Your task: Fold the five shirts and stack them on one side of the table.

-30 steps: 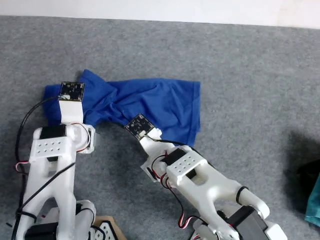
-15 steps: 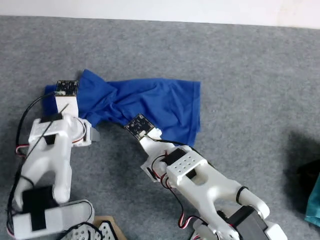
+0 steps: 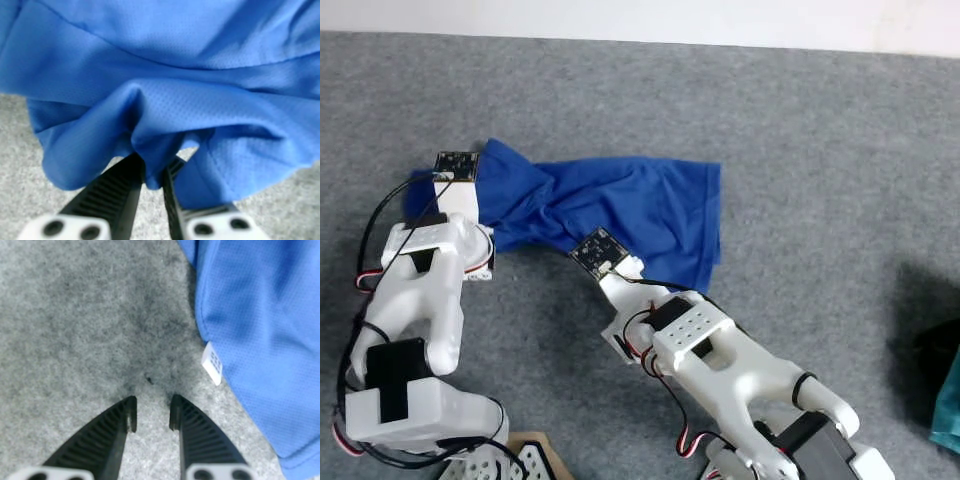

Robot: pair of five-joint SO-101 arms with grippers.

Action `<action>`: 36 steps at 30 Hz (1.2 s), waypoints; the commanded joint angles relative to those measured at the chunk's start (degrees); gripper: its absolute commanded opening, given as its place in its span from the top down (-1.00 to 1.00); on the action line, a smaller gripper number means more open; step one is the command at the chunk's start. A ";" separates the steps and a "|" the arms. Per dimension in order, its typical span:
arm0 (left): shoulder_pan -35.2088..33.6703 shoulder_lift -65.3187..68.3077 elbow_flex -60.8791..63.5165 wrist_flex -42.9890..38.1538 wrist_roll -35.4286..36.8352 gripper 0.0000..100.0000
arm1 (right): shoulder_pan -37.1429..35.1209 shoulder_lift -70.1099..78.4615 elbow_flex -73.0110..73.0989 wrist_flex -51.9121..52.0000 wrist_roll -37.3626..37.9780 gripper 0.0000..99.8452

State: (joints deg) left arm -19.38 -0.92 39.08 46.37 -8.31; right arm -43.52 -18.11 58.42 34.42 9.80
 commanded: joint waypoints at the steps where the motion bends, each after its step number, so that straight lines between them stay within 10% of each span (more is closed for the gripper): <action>1: -0.57 -0.40 -1.89 -0.79 -0.35 0.99 | -0.31 -0.04 -1.89 -0.92 0.70 0.75; 19: -0.57 -30.46 -2.24 14.95 -0.26 0.99 | -0.31 -0.04 -1.89 -0.92 0.70 0.75; 36: -0.66 -0.84 -21.41 5.01 7.12 0.99 | -0.31 -0.04 -1.89 -0.92 0.70 0.75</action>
State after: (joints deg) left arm -19.38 -9.36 26.33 54.02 -4.09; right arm -43.52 -18.11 58.42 34.42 9.80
